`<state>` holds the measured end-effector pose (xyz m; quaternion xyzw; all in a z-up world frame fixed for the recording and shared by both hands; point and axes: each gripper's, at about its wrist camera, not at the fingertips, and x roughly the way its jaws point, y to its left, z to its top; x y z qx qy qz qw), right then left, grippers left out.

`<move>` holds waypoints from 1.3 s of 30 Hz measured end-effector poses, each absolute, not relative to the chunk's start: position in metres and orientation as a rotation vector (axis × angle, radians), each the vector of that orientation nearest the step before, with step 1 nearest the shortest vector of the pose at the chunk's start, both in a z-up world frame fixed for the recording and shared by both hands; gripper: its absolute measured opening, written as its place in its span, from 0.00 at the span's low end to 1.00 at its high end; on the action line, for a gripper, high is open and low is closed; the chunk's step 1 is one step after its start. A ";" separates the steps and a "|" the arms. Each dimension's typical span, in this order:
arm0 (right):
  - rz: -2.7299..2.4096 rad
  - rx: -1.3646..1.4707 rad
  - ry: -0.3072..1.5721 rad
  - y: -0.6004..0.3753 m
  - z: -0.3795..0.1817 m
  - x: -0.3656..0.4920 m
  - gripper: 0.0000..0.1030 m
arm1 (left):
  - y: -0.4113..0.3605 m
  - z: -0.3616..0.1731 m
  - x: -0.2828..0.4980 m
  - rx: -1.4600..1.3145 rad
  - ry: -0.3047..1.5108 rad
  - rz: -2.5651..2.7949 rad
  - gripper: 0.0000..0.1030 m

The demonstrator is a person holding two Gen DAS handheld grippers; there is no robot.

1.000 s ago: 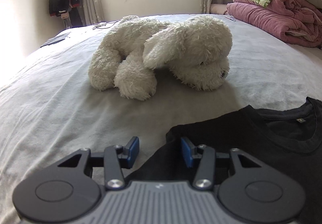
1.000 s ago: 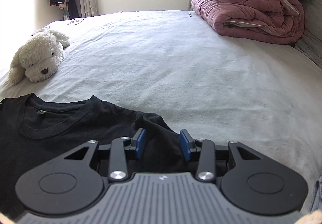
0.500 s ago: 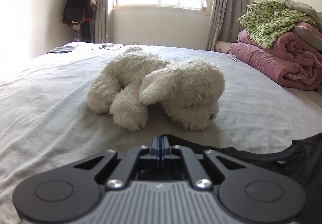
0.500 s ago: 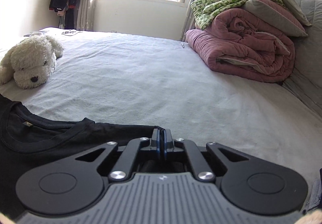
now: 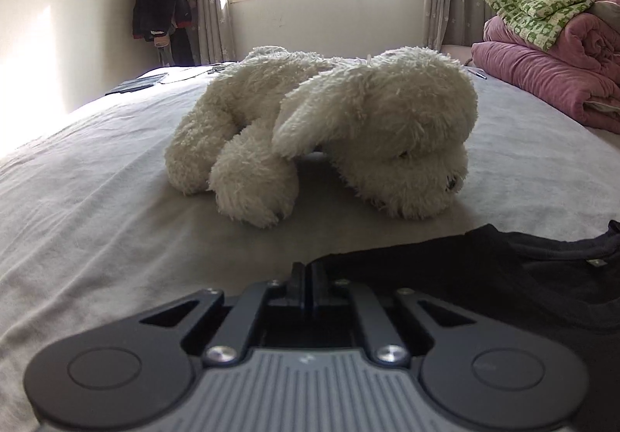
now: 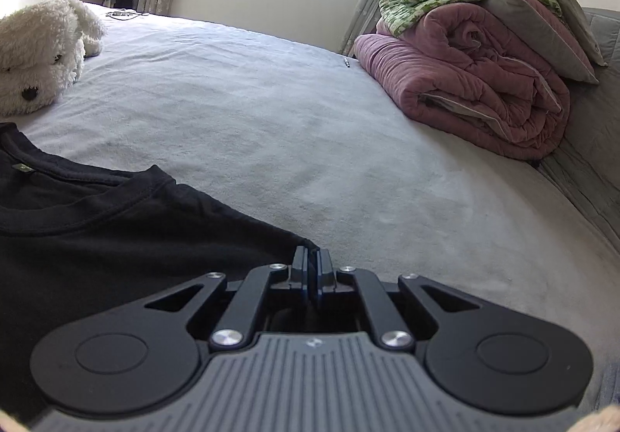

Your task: Fold clothes

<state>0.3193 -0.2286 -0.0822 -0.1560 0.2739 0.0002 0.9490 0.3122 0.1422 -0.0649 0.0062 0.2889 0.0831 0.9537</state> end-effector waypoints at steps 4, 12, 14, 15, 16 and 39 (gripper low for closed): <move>-0.012 -0.310 0.563 -0.229 -0.077 0.315 0.14 | 0.145 -0.059 0.304 -0.017 0.571 0.202 0.23; -0.025 -0.171 0.589 -0.239 -0.052 0.263 0.37 | 0.148 -0.028 0.240 -0.134 0.559 0.212 0.36; -0.023 -0.118 0.605 -0.242 -0.045 0.241 0.38 | 0.146 -0.022 0.218 -0.141 0.583 0.189 0.36; -0.020 -0.091 0.618 -0.244 -0.042 0.230 0.38 | 0.145 -0.019 0.207 -0.144 0.595 0.178 0.39; -0.017 -0.068 0.622 -0.245 -0.040 0.221 0.38 | 0.144 -0.016 0.196 -0.148 0.608 0.166 0.41; 0.227 0.508 0.847 -0.264 -0.035 0.014 0.51 | 0.153 -0.031 -0.027 -0.419 0.854 -0.042 0.56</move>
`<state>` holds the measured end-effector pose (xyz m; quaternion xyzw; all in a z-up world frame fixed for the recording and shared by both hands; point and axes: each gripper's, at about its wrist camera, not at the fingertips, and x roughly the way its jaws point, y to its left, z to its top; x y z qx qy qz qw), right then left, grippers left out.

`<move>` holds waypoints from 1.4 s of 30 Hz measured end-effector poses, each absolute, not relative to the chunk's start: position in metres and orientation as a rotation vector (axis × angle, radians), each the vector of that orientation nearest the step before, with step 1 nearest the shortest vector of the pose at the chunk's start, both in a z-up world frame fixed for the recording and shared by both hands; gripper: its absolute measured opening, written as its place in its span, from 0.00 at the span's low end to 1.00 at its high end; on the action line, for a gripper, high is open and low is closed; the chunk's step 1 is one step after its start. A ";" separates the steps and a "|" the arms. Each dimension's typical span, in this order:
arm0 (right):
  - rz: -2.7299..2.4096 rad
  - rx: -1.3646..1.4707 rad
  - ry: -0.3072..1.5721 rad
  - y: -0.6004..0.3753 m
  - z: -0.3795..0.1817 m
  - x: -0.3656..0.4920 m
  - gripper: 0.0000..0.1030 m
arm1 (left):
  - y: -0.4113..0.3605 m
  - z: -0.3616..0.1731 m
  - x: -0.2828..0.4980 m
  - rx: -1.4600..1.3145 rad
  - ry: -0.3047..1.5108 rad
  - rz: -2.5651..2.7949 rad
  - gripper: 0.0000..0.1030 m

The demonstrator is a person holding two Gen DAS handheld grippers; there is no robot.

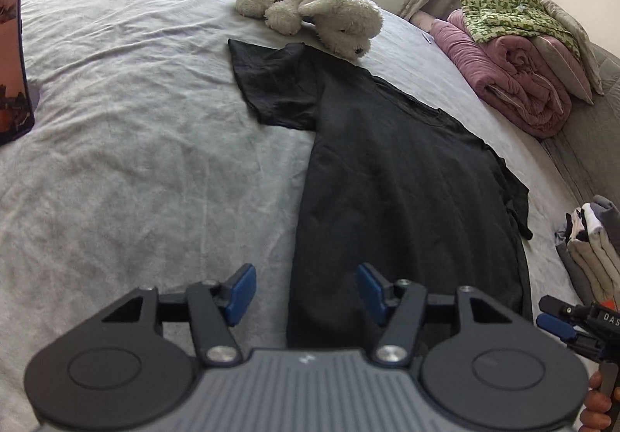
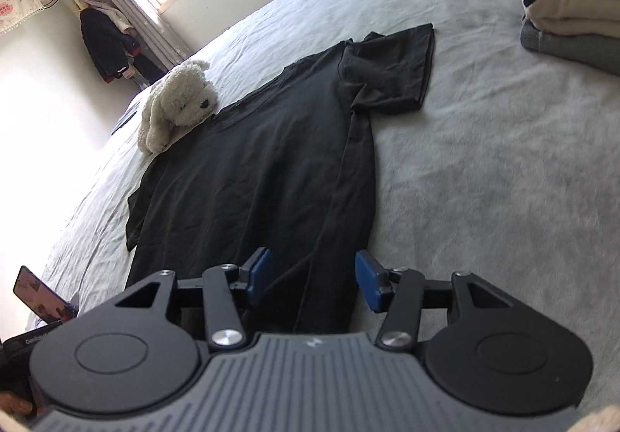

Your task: Fold clothes

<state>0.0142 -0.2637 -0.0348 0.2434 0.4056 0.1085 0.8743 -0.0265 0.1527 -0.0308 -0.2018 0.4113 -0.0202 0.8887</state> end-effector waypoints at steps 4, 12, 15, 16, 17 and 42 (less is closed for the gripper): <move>0.290 0.589 0.956 -0.258 -0.052 0.002 0.51 | 0.155 -0.042 -0.030 -0.481 0.883 -0.087 0.51; 0.361 0.580 1.008 -0.246 -0.060 -0.009 0.15 | 0.157 -0.050 -0.035 -0.546 0.887 -0.150 0.04; 0.361 0.547 0.978 -0.241 -0.052 -0.008 0.10 | 0.156 -0.047 -0.033 -0.577 0.853 -0.169 0.04; 0.366 0.546 0.961 -0.240 -0.048 -0.008 0.09 | 0.155 -0.045 -0.032 -0.587 0.841 -0.180 0.04; 0.365 0.539 0.937 -0.240 -0.043 -0.008 0.09 | 0.154 -0.043 -0.030 -0.598 0.829 -0.191 0.04; 0.265 0.445 0.839 -0.252 -0.024 0.022 0.16 | 0.057 -0.047 0.038 -0.475 0.837 -0.391 0.09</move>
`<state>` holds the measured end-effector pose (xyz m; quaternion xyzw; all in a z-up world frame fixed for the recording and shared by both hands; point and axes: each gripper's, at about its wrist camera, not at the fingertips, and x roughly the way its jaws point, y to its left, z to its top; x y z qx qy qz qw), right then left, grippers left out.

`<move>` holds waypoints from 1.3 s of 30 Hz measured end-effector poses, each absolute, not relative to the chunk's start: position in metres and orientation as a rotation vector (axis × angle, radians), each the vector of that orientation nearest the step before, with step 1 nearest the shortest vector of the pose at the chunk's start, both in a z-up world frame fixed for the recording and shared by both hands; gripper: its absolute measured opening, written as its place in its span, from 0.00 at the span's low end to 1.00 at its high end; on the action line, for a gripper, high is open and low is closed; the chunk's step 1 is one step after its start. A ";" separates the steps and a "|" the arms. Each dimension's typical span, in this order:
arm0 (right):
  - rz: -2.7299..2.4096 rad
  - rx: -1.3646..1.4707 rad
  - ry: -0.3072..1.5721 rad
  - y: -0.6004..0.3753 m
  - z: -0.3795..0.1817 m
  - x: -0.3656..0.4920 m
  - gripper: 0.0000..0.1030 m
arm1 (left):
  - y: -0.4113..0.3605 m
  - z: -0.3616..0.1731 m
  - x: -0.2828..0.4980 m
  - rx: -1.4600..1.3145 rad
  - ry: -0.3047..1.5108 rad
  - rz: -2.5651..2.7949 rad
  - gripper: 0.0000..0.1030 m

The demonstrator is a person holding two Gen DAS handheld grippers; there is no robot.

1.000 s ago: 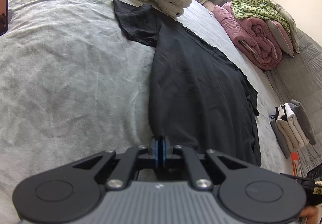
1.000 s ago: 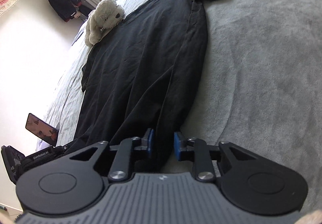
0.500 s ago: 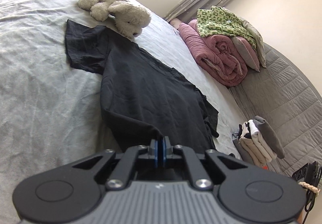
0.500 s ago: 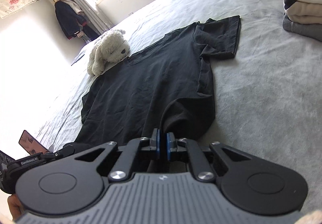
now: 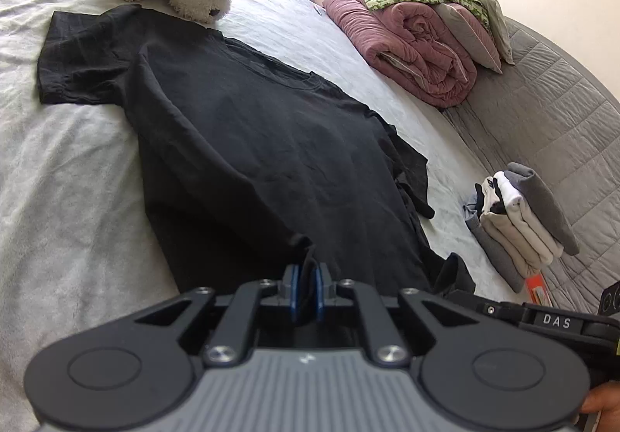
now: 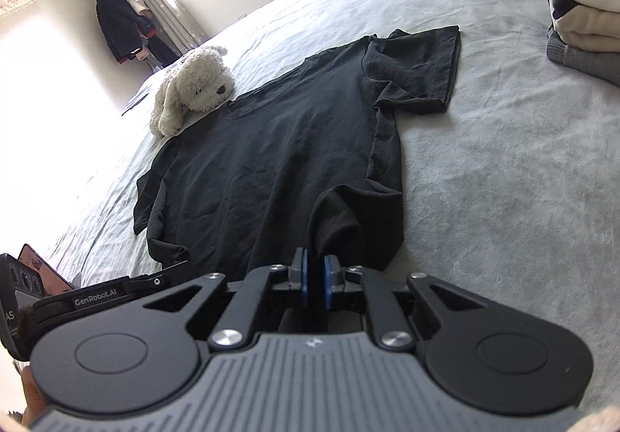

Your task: Fold clothes

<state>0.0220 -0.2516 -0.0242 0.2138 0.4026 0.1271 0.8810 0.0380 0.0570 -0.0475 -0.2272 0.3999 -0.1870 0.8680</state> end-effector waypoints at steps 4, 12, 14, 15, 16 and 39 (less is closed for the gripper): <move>0.265 0.457 0.855 -0.256 -0.026 0.018 0.16 | 0.064 -0.039 0.029 -0.469 0.825 -0.413 0.20; 0.297 0.466 0.895 -0.264 -0.029 0.003 0.36 | 0.090 -0.025 0.005 -0.459 0.832 -0.361 0.24; 0.311 0.458 0.905 -0.264 -0.030 -0.002 0.36 | 0.098 -0.022 -0.001 -0.463 0.836 -0.342 0.26; 0.314 0.454 0.909 -0.264 -0.031 -0.005 0.36 | 0.103 -0.020 -0.004 -0.464 0.840 -0.334 0.27; 0.317 0.451 0.912 -0.264 -0.032 -0.008 0.36 | 0.107 -0.019 -0.008 -0.465 0.845 -0.327 0.28; 0.368 0.471 0.966 -0.279 -0.043 -0.044 0.07 | 0.053 -0.033 -0.050 -0.353 0.966 -0.644 0.28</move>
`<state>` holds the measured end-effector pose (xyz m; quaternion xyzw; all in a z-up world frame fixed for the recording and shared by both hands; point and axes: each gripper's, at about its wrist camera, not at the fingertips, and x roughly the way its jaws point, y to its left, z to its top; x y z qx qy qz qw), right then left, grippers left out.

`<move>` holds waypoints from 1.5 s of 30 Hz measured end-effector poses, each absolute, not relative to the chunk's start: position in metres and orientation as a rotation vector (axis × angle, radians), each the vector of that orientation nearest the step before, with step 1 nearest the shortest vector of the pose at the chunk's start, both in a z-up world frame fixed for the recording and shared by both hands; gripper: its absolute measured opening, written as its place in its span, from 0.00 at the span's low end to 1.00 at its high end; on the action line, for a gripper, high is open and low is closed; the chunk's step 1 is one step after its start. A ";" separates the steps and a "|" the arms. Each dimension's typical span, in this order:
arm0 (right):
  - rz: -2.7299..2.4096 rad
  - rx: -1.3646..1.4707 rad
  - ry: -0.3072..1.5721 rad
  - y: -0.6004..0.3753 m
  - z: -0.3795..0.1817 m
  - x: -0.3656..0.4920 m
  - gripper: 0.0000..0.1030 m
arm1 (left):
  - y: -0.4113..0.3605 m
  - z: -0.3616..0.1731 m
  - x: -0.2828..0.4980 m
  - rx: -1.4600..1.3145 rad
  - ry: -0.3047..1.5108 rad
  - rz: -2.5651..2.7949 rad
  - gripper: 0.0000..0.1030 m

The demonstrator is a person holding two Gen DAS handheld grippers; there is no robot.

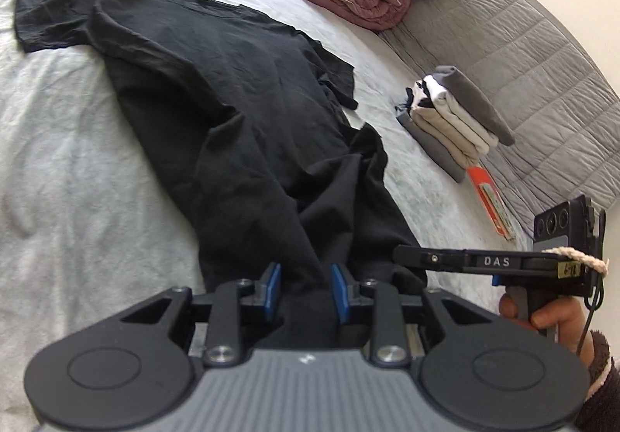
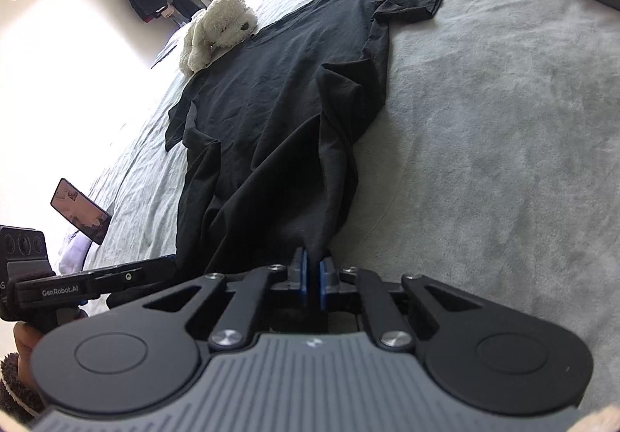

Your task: Fold clothes

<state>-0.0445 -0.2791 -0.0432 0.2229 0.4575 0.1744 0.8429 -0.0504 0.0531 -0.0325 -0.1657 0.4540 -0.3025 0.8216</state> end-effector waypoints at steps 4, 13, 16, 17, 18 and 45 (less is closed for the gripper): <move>0.354 0.469 0.962 -0.286 -0.044 -0.047 0.07 | 0.045 -0.021 -0.058 -0.330 0.946 -0.717 0.31; 0.325 0.498 0.948 -0.312 -0.040 -0.048 0.17 | 0.105 -0.003 -0.056 -0.364 0.900 -0.525 0.47; 0.333 0.519 0.956 -0.319 -0.040 -0.050 0.19 | 0.110 -0.018 -0.054 -0.389 0.969 -0.543 0.54; 0.346 0.516 0.955 -0.319 -0.039 -0.051 0.28 | 0.110 -0.024 -0.054 -0.393 0.994 -0.552 0.55; 0.360 0.513 0.955 -0.319 -0.038 -0.053 0.41 | 0.110 -0.031 -0.055 -0.402 1.007 -0.548 0.55; 0.317 0.232 0.813 -0.293 0.002 -0.147 0.05 | 0.128 0.009 -0.144 -0.411 0.846 -0.248 0.04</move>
